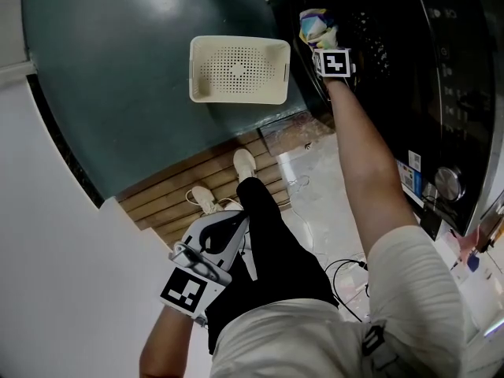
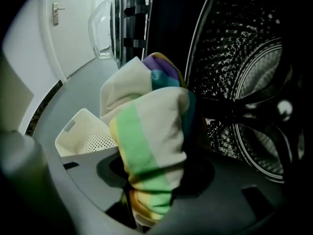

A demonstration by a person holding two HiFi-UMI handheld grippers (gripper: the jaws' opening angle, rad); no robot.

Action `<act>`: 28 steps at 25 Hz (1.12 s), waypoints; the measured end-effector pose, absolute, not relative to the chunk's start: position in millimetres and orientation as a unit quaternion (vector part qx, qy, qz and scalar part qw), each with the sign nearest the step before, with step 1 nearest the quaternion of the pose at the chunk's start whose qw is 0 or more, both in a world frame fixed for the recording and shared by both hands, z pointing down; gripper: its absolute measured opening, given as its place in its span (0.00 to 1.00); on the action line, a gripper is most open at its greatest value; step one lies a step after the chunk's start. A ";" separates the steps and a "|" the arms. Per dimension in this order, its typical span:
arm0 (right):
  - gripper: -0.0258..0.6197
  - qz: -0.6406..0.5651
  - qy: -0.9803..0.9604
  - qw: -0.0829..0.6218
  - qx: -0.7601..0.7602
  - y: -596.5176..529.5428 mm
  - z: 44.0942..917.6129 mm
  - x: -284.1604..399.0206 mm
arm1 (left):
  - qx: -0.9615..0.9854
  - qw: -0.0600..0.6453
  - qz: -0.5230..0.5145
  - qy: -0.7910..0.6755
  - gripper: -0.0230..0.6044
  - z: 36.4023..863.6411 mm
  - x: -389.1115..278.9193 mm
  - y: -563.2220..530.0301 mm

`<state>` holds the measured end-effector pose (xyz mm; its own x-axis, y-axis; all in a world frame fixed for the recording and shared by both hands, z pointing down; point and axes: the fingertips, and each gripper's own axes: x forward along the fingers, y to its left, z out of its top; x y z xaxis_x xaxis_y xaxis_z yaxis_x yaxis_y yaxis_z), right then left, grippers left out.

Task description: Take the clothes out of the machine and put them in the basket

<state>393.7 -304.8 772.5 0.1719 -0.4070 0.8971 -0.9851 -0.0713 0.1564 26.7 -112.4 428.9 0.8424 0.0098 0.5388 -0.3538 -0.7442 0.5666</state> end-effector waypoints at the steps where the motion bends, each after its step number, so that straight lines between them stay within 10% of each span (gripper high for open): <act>1: 0.35 0.345 -0.539 0.415 0.647 -304.5 770.2 393.7 | 0.896 0.344 0.263 -0.096 0.03 429.1 26.3 -113.2; 28: 0.26 0.264 -0.582 0.326 0.697 -301.3 619.2 321.4 | 0.921 0.301 0.233 -0.084 0.03 377.7 3.6 -99.6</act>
